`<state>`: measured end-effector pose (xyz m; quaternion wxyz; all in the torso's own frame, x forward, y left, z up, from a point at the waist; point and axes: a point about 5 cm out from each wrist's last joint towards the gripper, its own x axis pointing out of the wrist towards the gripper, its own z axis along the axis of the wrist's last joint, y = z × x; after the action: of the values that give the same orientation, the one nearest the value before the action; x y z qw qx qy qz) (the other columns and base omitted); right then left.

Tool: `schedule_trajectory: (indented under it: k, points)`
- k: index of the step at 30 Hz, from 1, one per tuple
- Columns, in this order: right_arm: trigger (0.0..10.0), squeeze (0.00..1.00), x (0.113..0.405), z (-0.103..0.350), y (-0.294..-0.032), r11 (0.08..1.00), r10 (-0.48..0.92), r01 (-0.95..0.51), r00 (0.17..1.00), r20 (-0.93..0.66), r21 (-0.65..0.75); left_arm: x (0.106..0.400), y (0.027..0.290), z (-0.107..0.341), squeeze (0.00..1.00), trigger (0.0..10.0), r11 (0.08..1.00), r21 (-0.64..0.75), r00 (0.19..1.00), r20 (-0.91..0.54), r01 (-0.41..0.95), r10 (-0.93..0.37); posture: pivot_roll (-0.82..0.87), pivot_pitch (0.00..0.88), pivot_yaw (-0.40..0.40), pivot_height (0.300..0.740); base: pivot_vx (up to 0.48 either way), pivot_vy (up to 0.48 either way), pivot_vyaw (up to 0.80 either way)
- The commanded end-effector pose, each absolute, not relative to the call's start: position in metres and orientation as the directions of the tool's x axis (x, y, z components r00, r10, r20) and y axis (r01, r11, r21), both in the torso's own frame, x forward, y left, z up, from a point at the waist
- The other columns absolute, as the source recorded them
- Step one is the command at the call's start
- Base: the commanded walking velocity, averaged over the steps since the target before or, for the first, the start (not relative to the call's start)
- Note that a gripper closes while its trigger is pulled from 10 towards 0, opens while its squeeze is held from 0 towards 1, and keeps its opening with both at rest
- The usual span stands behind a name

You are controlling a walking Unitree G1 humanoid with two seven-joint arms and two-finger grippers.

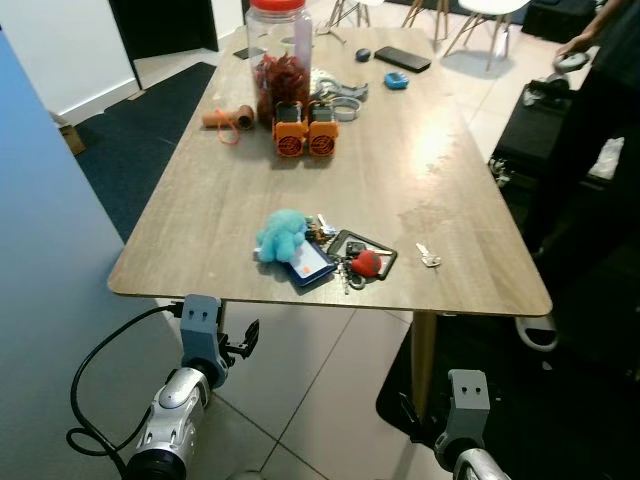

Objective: Hang keys on a hook

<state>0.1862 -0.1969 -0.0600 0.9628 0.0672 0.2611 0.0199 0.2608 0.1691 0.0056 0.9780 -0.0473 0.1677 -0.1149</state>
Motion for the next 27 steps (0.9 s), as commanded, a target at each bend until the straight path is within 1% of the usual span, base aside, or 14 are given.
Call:
schedule_trajectory:
  k: [1,4,8,10,11,14,16,17,18,20,21,24,25,27]
  points:
    - [10.0,0.00,0.183,-0.062,-0.196,0.989,0.070,0.007,0.855,-0.514,0.146,0.262,0.170,0.006,0.00,10.0,0.970,-0.129,0.915,-0.324,0.208,-0.239,0.06,0.057,-0.019,0.740,0.000,0.000,0.00]
    - [10.0,0.00,0.184,-0.062,-0.196,0.990,0.067,0.009,0.855,-0.514,0.144,0.263,0.170,0.008,0.00,10.0,0.969,-0.129,0.919,-0.310,0.212,-0.242,0.06,0.057,-0.022,0.740,0.000,0.000,0.00]
    - [10.0,0.00,0.186,-0.061,-0.198,0.990,0.065,0.009,0.856,-0.513,0.141,0.265,0.168,0.015,0.00,10.0,0.955,-0.106,0.920,-0.259,0.277,-0.295,0.06,0.058,-0.031,0.740,0.000,0.000,0.00]
    - [10.0,0.00,0.187,-0.060,-0.198,0.990,0.067,0.005,0.858,-0.509,0.139,0.262,0.170,0.017,0.00,10.0,0.939,-0.076,0.908,-0.242,0.335,-0.343,0.06,0.058,-0.034,0.740,0.000,0.000,0.00]
    - [10.0,0.00,0.187,-0.060,-0.198,0.990,0.067,0.005,0.858,-0.509,0.139,0.262,0.170,0.017,0.00,10.0,0.939,-0.076,0.908,-0.242,0.335,-0.343,0.06,0.058,-0.034,0.740,0.000,0.000,0.00]
    - [10.0,0.00,0.190,-0.059,-0.199,0.991,0.075,-0.007,0.861,-0.504,0.136,0.257,0.187,0.018,0.00,10.0,0.920,-0.011,0.894,-0.234,0.392,-0.383,0.06,0.059,-0.043,0.740,0.000,0.000,0.00]
    - [10.0,0.00,0.191,-0.058,-0.199,0.991,0.077,-0.009,0.861,-0.503,0.135,0.255,0.192,0.018,0.00,10.0,0.918,0.007,0.894,-0.231,0.397,-0.384,0.06,0.059,-0.043,0.740,0.000,0.000,0.00]
    - [10.0,0.00,0.192,-0.058,-0.199,0.991,0.078,-0.012,0.861,-0.502,0.134,0.254,0.201,0.021,0.00,10.0,0.920,0.033,0.901,-0.214,0.391,-0.376,0.06,0.062,-0.049,0.740,0.000,0.000,0.00]
    - [10.0,0.00,0.192,-0.058,-0.199,0.991,0.078,-0.012,0.861,-0.502,0.134,0.254,0.201,0.021,0.00,10.0,0.920,0.033,0.901,-0.214,0.391,-0.376,0.06,0.062,-0.049,0.740,0.000,0.000,0.00]
    - [10.0,0.00,0.192,-0.058,-0.198,0.991,0.084,-0.019,0.861,-0.501,0.134,0.248,0.216,0.028,0.00,10.0,0.910,0.070,0.904,-0.166,0.410,-0.394,0.07,0.062,-0.056,0.740,0.000,0.000,0.00]
    - [10.0,0.00,0.192,-0.058,-0.198,0.991,0.084,-0.019,0.861,-0.501,0.134,0.248,0.216,0.028,0.00,10.0,0.910,0.070,0.904,-0.166,0.410,-0.394,0.07,0.062,-0.056,0.740,0.000,0.000,0.00]
    - [10.0,0.00,0.193,-0.057,-0.197,0.990,0.096,-0.033,0.860,-0.502,0.134,0.227,0.235,0.029,0.00,10.0,0.814,0.177,0.829,-0.209,0.553,-0.518,0.07,0.066,-0.062,0.740,0.000,0.000,0.00]
    - [10.0,0.00,0.193,-0.057,-0.197,0.990,0.096,-0.033,0.860,-0.502,0.134,0.227,0.235,0.029,0.00,10.0,0.814,0.177,0.829,-0.209,0.553,-0.518,0.07,0.066,-0.062,0.740,0.000,0.000,0.00]
    - [10.0,0.00,0.194,-0.057,-0.196,0.990,0.100,-0.037,0.859,-0.502,0.134,0.219,0.242,0.032,0.00,10.0,0.785,0.181,0.803,-0.212,0.592,-0.556,0.07,0.068,-0.062,0.740,0.000,0.000,0.00]
